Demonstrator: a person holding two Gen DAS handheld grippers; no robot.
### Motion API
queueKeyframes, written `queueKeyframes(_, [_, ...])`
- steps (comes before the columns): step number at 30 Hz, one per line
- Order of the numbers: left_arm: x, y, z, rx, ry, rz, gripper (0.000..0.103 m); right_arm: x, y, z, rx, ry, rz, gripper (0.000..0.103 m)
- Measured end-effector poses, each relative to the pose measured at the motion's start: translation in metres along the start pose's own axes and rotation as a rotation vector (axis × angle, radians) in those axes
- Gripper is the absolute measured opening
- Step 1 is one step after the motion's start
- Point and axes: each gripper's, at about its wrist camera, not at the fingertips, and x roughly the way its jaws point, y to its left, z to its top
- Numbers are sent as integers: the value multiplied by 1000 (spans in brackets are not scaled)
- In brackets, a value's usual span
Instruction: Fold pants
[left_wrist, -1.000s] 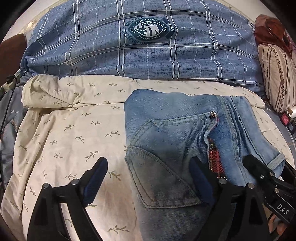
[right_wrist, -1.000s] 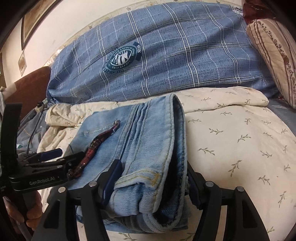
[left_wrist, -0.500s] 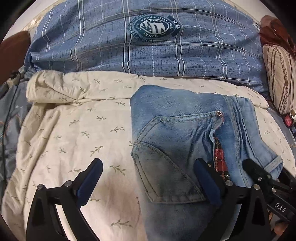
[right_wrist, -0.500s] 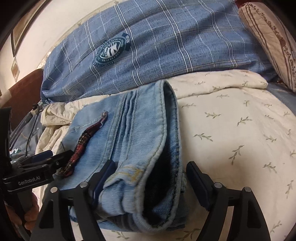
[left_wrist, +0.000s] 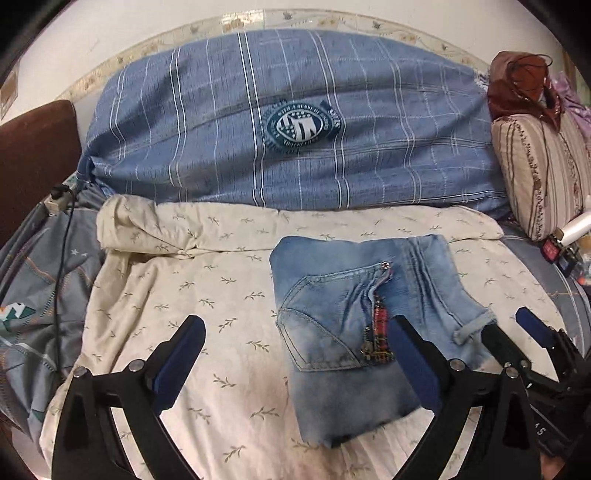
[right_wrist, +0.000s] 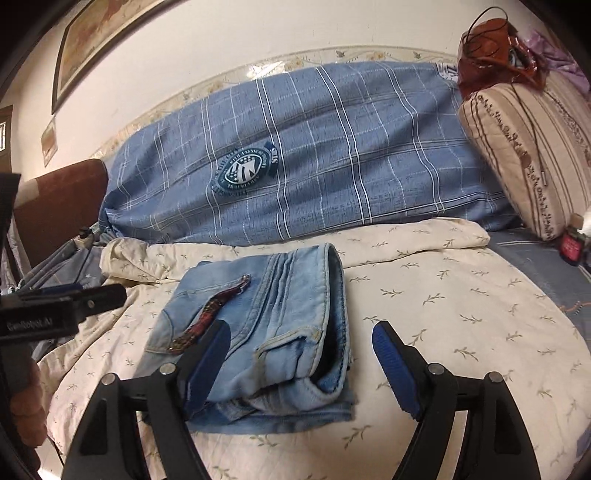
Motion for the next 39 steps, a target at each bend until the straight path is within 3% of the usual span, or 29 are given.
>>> queueKeyframes(23, [-71, 15, -16, 9, -73, 73, 99, -79, 4, -5, 97, -84, 13, 82])
queueKeyframes(39, [-121, 17, -21, 49, -187, 114, 103, -124, 40, 9, 6, -144, 50, 83])
